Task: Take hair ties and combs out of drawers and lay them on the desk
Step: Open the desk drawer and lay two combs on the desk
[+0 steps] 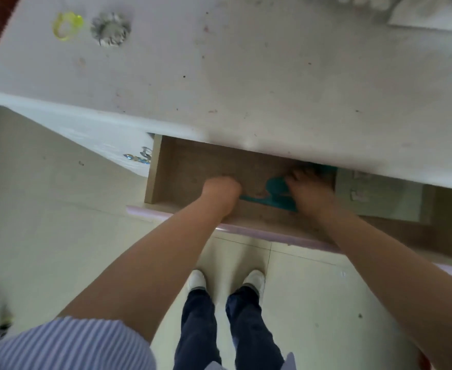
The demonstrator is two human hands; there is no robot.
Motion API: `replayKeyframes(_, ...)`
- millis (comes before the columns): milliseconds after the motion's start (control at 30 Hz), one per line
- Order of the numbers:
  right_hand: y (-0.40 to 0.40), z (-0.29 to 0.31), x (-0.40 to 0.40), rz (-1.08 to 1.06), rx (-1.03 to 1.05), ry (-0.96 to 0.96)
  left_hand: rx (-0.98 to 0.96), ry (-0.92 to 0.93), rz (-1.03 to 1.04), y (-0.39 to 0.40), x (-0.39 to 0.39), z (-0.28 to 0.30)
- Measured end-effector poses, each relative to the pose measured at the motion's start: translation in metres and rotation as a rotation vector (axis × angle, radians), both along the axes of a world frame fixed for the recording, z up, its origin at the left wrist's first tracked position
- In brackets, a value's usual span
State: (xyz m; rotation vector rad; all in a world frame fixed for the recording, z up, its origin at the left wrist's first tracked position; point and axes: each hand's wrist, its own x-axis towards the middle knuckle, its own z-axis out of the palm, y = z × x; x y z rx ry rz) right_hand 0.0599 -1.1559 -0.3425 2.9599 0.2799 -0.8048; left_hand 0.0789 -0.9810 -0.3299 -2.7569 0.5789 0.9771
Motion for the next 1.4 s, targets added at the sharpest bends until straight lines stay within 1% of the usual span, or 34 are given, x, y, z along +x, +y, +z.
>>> replayKeyframes(67,0.001,-0.012,0.006,0.036,-0.051,-0.092,0.020,0.059,-0.037,-0.007,0.005,-0.013)
replayKeyframes(133,0.000,-0.020,0.008,0.071,-0.067,-0.160,0.001,0.100,-0.084,-0.010,0.010,-0.022)
replayKeyframes(233,0.002,-0.016,0.006,-0.043,0.001,-0.190,-0.034,0.052,-0.251,-0.003,0.014,-0.027)
replayKeyframes(333,0.005,0.002,0.000,-0.152,0.010,-0.115,-0.019,0.073,-0.341,0.005,0.013,-0.030)
replayKeyframes(400,0.006,0.013,-0.005,-0.183,0.072,-0.046,-0.041,0.113,-0.300,0.008,0.013,-0.024)
replayKeyframes(467,0.008,0.030,-0.009,-0.192,0.154,-0.014,-0.128,0.130,-0.139,0.015,0.011,-0.007)
replayKeyframes(533,0.013,0.053,-0.009,-0.186,0.227,-0.011,-0.169,0.121,-0.067,0.025,0.005,0.019)
replayKeyframes(633,0.029,0.096,-0.005,-0.153,0.348,-0.001,-0.100,0.016,-0.130,0.049,-0.007,0.066)
replayKeyframes(667,0.036,0.113,-0.003,-0.135,0.386,-0.002,-0.110,-0.027,-0.119,0.059,-0.009,0.083)
replayKeyframes(733,0.051,0.146,0.003,-0.114,0.462,-0.054,-0.193,-0.145,-0.019,0.085,-0.013,0.119)
replayKeyframes(833,0.073,0.191,0.018,-0.068,0.573,-0.266,-0.420,-0.453,0.249,0.121,-0.011,0.163)
replayKeyframes(867,0.080,0.202,0.024,-0.034,0.642,-0.379,-0.436,-0.537,0.321,0.129,-0.008,0.171)
replayKeyframes(900,0.085,0.210,0.032,0.035,0.695,-0.498,-0.410,-0.604,0.360,0.133,-0.001,0.175)
replayKeyframes(933,0.091,0.215,0.039,0.126,0.698,-0.621,-0.362,-0.639,0.389,0.134,0.008,0.176)
replayKeyframes(967,0.095,0.216,0.047,0.207,0.646,-0.707,-0.296,-0.647,0.404,0.134,0.018,0.174)
replayKeyframes(1000,0.099,0.211,0.055,0.255,0.556,-0.752,-0.219,-0.643,0.395,0.133,0.029,0.169)
replayKeyframes(1067,0.104,0.190,0.073,0.263,0.319,-0.633,-0.094,-0.613,0.342,0.126,0.048,0.154)
replayKeyframes(1133,0.105,0.159,0.084,0.260,0.161,-0.431,-0.024,-0.580,0.301,0.116,0.062,0.135)
replayKeyframes(1167,0.105,0.144,0.087,0.257,0.115,-0.365,0.002,-0.561,0.288,0.111,0.067,0.125)
replayKeyframes(1233,0.106,0.118,0.090,0.226,0.084,-0.322,0.030,-0.547,0.260,0.103,0.075,0.105)
replayKeyframes(1300,0.110,0.100,0.092,0.179,0.092,-0.338,0.054,-0.523,0.227,0.100,0.083,0.091)
replayKeyframes(1400,0.117,0.091,0.104,0.060,0.099,-0.368,0.043,-0.459,0.272,0.100,0.096,0.087)
